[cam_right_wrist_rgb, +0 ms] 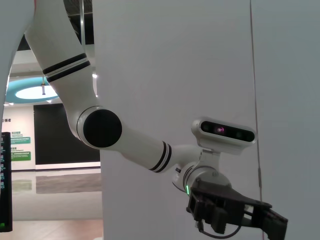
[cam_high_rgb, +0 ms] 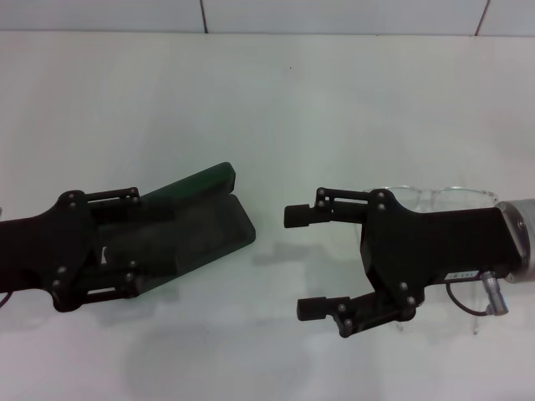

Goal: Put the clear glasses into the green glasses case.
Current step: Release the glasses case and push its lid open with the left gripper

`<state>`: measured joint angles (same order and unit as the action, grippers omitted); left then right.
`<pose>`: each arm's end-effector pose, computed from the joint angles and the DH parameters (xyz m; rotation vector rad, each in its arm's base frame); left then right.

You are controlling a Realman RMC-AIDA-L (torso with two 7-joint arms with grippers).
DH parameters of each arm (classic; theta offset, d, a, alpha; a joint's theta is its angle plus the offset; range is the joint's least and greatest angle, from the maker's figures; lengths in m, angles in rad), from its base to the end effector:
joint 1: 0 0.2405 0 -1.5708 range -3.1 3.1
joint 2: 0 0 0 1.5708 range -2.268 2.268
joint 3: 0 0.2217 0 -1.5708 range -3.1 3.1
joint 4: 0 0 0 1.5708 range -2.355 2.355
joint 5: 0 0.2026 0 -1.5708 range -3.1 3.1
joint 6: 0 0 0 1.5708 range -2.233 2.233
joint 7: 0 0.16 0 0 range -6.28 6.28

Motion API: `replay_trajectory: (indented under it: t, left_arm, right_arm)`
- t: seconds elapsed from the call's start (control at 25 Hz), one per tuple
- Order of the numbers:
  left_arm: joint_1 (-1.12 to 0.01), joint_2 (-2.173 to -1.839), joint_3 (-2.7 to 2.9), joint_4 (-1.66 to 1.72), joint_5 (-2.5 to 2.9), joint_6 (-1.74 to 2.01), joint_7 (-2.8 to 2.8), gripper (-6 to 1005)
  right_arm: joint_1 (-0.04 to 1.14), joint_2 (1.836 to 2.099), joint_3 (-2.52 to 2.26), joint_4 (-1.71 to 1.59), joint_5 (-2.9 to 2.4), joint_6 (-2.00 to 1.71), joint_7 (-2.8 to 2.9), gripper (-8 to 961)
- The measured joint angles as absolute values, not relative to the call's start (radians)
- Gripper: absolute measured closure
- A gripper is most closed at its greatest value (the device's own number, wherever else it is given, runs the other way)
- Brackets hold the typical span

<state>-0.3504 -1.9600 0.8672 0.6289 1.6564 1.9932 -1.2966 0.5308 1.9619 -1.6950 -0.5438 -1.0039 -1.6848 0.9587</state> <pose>-0.2213 0.2383 0.0512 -2.8543 -0.4438 -1.1774 0.1405 0.2571 -0.0296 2.8017 0.0847 -1.2355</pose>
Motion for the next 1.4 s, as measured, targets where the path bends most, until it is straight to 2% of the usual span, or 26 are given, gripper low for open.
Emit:
replay_trajectory:
  t: [0.44,0.84,1.0,1.12,1.28,1.4]
  left_arm:
    - [-0.353,-1.967,0.877,0.632,1.669,2.001,-1.299,352]
    - [-0.359,-1.971,0.865,0.669,1.655,1.991,-1.332,359]
    - [-0.359,-1.993,0.842,0.769,1.656,1.950,-1.395,360]
    - [-0.359,-2.021,0.817,0.901,1.684,1.874,-1.516,360]
    - [-0.383,-2.048,0.818,1.103,1.812,1.730,-1.804,361]
    - [-0.426,-2.050,0.825,1.187,1.957,1.681,-1.964,362]
  right_arm:
    - [0.524,1.962,-1.692,-0.544,-1.005,-1.690,0.956,83]
    - [0.479,1.950,-1.628,-0.551,-1.005,-1.707,0.953,86]
    - [0.433,1.933,-1.512,-0.570,-1.029,-1.701,0.956,90]
    - [0.413,1.925,-1.366,-0.580,-1.118,-1.696,0.975,92]
    - [0.390,1.923,-1.136,-0.628,-1.289,-1.694,1.052,94]
    - [0.377,1.925,-1.008,-0.699,-1.426,-1.679,1.140,94]
